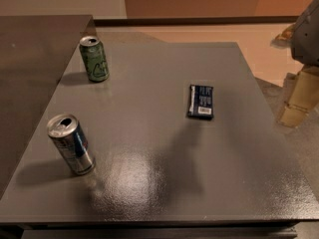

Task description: Move rxbar blueberry near redbull can

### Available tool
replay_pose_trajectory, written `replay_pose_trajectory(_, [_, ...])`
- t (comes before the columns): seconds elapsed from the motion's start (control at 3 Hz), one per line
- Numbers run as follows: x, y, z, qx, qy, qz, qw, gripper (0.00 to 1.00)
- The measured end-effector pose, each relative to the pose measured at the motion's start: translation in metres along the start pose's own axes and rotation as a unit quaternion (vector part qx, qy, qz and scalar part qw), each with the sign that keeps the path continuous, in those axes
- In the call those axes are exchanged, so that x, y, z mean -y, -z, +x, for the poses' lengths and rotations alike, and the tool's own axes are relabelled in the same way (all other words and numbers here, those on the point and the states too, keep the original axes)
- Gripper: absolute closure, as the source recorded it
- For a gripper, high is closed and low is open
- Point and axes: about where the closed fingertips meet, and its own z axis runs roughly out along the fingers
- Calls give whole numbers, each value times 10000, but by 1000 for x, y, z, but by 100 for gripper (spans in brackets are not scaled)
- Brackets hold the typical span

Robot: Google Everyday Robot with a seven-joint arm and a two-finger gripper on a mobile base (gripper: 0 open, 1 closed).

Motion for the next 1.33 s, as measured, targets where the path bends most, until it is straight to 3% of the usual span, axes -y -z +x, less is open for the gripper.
replay_pose_trajectory(0.67, [2, -1, -4, 33, -105, 18, 9999, 0])
replay_pose_trajectory(1.0, [8, -14, -15, 43, -456, 25, 9989, 0])
replay_pose_trajectory(1.33, [19, -37, -35, 41, -1042, 8, 9946, 0])
